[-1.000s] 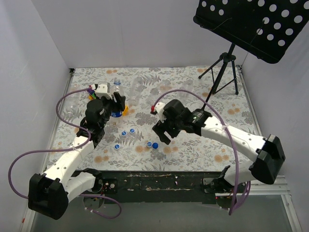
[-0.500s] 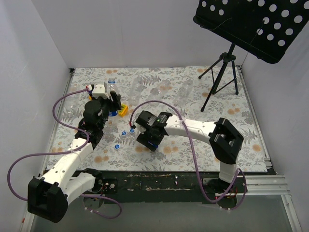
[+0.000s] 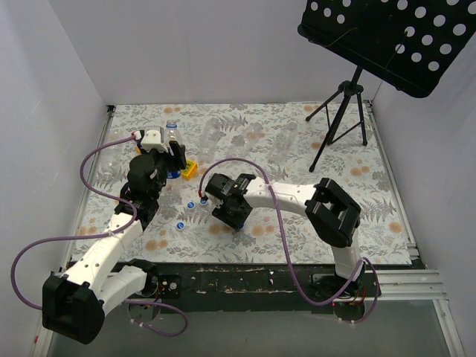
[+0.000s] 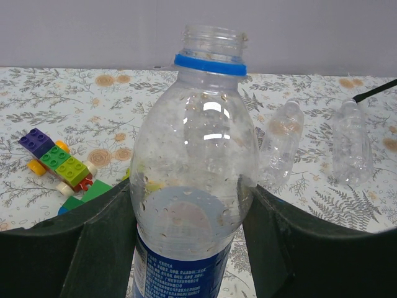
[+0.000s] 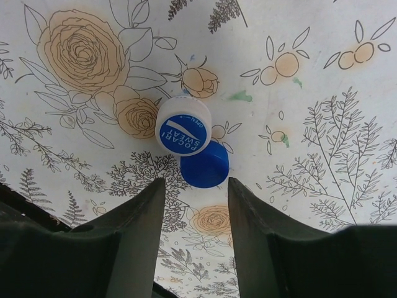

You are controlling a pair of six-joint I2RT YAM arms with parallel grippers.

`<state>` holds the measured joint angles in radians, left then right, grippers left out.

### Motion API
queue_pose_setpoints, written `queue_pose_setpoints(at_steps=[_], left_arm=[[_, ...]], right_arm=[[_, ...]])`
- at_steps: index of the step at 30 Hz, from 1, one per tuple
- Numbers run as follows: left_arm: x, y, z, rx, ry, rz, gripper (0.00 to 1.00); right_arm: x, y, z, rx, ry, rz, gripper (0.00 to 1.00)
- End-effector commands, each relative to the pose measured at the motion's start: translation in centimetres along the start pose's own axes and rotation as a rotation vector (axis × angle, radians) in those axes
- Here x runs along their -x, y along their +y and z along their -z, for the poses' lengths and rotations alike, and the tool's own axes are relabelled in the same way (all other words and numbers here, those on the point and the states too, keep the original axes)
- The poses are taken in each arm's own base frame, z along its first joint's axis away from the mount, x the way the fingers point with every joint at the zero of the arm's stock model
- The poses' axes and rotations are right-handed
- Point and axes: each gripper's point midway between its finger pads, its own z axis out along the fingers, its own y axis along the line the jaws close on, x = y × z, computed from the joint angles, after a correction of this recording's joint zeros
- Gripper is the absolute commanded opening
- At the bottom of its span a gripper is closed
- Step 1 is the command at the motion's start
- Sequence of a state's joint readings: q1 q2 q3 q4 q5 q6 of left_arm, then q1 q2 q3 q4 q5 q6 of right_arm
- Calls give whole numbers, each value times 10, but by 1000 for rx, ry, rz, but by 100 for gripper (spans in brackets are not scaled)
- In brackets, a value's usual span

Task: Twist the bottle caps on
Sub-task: Screw the bottle cap onto the plastic bottle.

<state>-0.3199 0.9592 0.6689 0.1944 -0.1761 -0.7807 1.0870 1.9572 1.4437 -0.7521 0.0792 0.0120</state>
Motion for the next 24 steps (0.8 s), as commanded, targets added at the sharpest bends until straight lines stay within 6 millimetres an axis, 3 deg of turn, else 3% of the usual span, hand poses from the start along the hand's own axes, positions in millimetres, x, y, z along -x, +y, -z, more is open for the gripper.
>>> queue_pose_setpoints(at_steps=[1, 17, 21, 24], left_arm=[[24, 0, 3, -4, -60, -5, 44], [24, -5, 4, -30, -59, -5, 44], [23, -8, 4, -51, -54, -12, 44], [23, -17, 5, -99, -54, -19, 44]], right_arm=[[14, 0, 2, -7, -29, -5, 49], [15, -1, -5, -26, -19, 4, 47], [16, -1, -1, -25, -33, 4, 30], [14, -3, 8, -33, -50, 6, 24]])
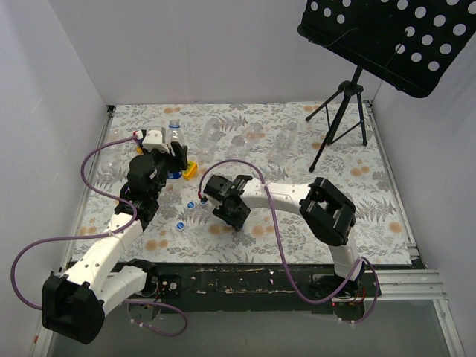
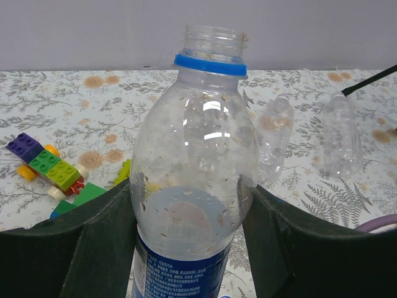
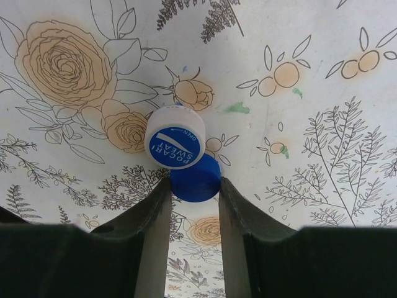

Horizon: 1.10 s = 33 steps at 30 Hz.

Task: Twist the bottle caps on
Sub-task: Screw the bottle cap onto the plastic bottle.

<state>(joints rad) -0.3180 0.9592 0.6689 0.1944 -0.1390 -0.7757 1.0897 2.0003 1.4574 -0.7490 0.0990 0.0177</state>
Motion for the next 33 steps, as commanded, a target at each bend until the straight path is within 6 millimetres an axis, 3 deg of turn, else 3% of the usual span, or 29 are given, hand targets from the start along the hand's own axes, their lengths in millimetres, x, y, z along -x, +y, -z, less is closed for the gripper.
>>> queue_pose_setpoints(at_steps=[1, 5, 10, 17, 24, 27, 33], left_arm=[[24, -16, 5, -92, -57, -24, 44], [19, -45, 10, -275, -50, -87, 45], [7, -91, 27, -568, -38, -176, 46], [-16, -136, 60, -882, -29, -287, 49], [-43, -176, 98, -1108, -15, -391, 52], [-53, -188, 111, -1168, -3, -415, 53], [-65, -200, 120, -1221, 27, -435, 53]], right_arm=[[14, -3, 25, -21, -85, 7, 23], [4, -13, 47, -27, -127, -15, 19], [-7, -26, 91, -4, -253, -59, 18], [-14, -41, 182, 14, -538, -75, 18], [-14, -24, 266, 88, -808, 51, 17], [-17, -18, 287, 101, -870, 109, 17], [-16, -14, 309, 101, -929, 181, 17]])
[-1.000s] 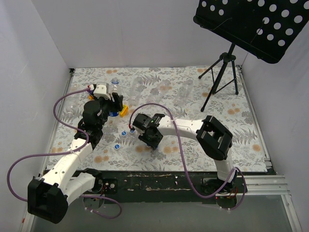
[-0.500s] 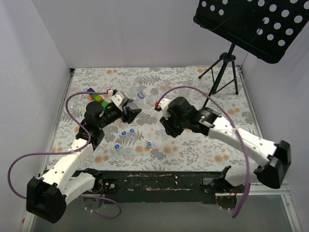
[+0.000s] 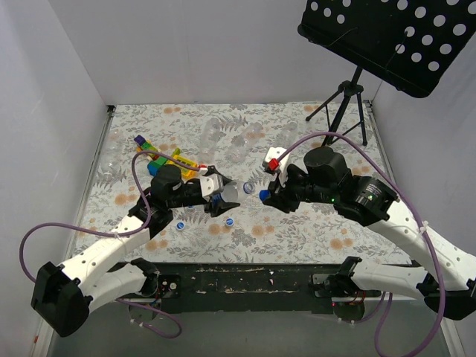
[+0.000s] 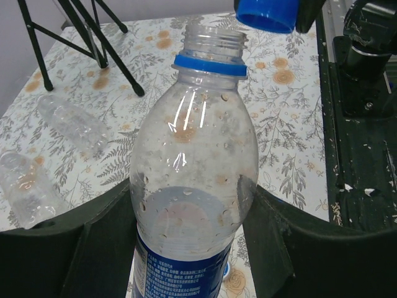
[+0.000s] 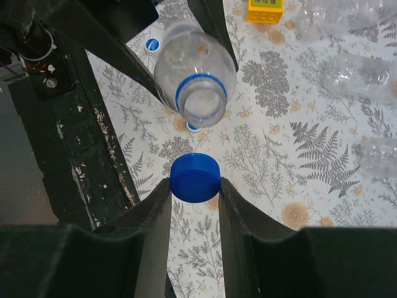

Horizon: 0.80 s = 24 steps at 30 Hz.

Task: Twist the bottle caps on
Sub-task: Screw the bottle cap onto the plastic bottle.

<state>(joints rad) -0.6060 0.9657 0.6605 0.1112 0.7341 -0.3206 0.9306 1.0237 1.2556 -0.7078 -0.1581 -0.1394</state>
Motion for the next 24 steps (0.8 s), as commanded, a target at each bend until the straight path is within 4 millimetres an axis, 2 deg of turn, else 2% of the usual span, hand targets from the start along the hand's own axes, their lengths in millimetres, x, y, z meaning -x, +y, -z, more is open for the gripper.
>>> queue_pose_setpoints(at_steps=[1, 6, 24], left_arm=[[-9, -13, -5, -54, 27, -21, 53], [-14, -16, -8, -66, 43, -19, 53], [-13, -31, -11, -132, 35, -33, 52]], right_arm=[[32, 6, 15, 37, -101, 91, 17], [38, 8, 14, 59, -118, 130, 17], [28, 14, -5, 127, -81, 169, 17]])
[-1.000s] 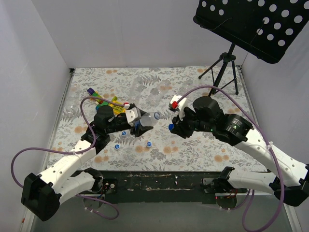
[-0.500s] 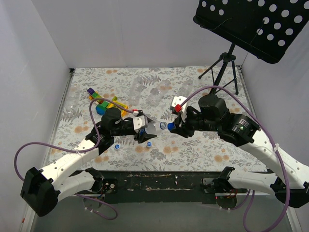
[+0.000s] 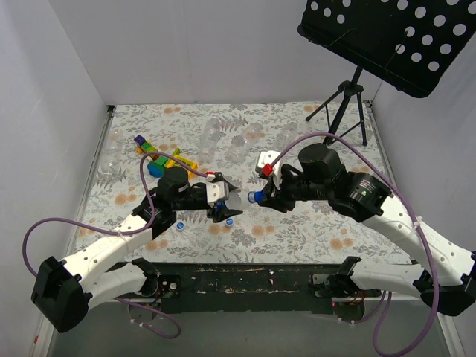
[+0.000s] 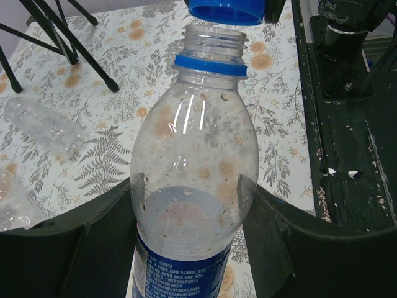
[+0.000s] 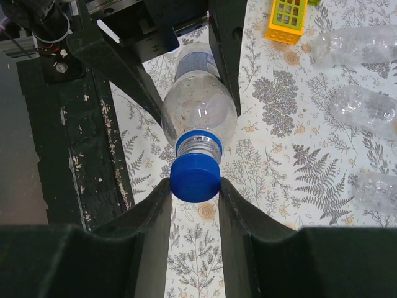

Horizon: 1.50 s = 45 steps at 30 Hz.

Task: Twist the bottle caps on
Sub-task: Screw the bottle cap onto the plastic bottle.

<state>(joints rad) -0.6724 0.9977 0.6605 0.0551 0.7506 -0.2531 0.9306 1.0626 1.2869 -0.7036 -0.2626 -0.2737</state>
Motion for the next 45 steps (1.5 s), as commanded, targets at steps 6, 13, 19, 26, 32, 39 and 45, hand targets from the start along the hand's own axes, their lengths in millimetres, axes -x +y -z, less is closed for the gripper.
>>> queue_pose_setpoints(at_steps=[6, 13, 19, 26, 32, 39, 45], left_arm=[[2, -9, -1, -41, -5, -20, 52], [7, -13, 0, -62, -18, -32, 50], [11, -17, 1, -80, -32, -31, 48], [18, -30, -3, -167, -71, 11, 45], [25, -42, -6, -253, -109, 71, 43], [28, -50, -9, -319, -128, 145, 42], [23, -43, -12, -256, -121, 93, 39]], right_arm=[[14, 2, -6, 37, -51, 33, 17], [3, 2, -10, 46, -8, 42, 17], [-8, 10, -13, 101, 32, 53, 17], [-12, 18, -15, 162, 46, 85, 17], [-14, 20, -18, 189, 56, 107, 17], [-16, 19, -18, 193, 65, 132, 16], [-17, 18, -21, 185, 85, 93, 14]])
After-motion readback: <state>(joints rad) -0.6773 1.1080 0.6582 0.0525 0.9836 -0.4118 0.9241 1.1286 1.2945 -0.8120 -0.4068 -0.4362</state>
